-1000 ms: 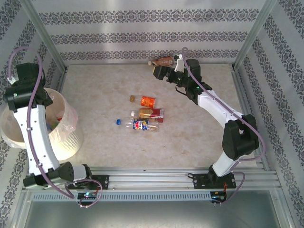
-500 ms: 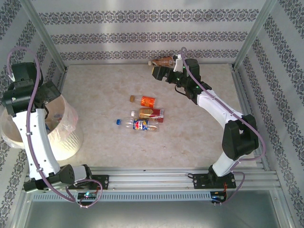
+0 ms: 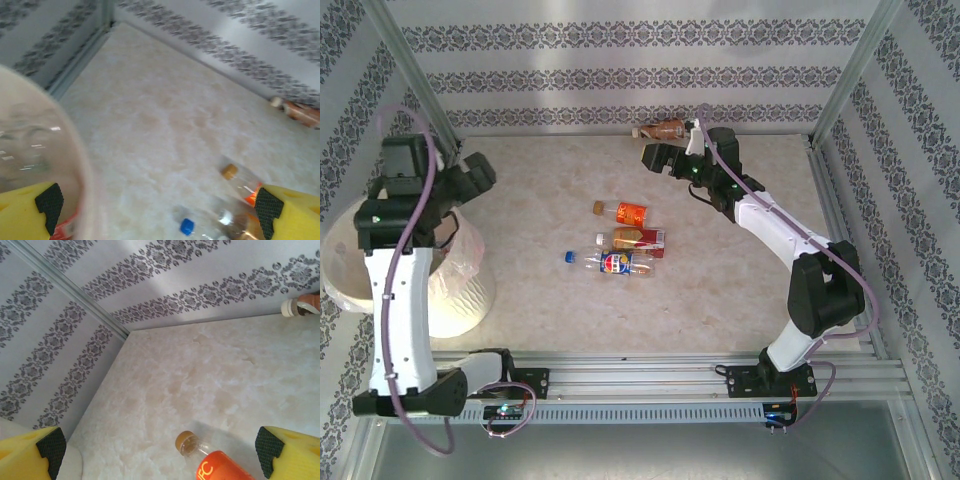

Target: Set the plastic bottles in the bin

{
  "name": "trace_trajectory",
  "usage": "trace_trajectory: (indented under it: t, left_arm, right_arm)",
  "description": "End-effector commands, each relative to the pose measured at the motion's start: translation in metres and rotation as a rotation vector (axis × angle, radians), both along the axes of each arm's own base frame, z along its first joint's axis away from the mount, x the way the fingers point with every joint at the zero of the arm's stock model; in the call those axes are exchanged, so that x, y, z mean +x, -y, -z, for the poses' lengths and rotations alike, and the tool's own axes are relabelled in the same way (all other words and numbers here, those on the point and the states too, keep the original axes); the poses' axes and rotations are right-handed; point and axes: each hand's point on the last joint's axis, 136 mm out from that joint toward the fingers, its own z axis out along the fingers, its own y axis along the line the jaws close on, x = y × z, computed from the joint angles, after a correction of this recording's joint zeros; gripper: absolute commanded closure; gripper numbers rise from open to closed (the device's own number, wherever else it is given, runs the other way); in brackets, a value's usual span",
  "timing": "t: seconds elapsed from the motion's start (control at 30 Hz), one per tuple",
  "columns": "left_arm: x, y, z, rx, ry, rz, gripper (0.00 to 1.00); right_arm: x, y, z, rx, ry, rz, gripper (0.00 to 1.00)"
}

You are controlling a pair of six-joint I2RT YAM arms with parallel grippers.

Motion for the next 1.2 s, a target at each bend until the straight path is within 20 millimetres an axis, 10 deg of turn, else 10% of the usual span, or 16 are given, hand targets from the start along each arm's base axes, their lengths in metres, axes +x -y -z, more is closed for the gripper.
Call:
trace_trajectory:
  t: [0.0, 0.4, 0.73, 1.17]
  left_arm:
    - [0.024, 0.024, -0.010, -0.047, 0.112, -0.004, 0.00]
    - [0.078, 0.134, 0.077, -0.296, 0.058, 0.056, 0.00]
    - [0.039, 0.185, 0.226, -0.599, -0.308, -0.019, 0.00]
    - [0.031, 0.215, 0.293, -0.772, -0.462, -0.179, 0.00]
  right_arm:
    - [-0.010, 0.005, -0.013, -0.014, 0.049, 0.020, 0.02]
    - [-0.023, 0.037, 0.002, -0.080, 0.057, 0.123, 0.02]
    - [-0.033, 0.044, 0.018, -0.121, 0.039, 0.133, 0.02]
    - [-0.048, 0.047, 0.025, -0.148, 0.032, 0.126, 0.02]
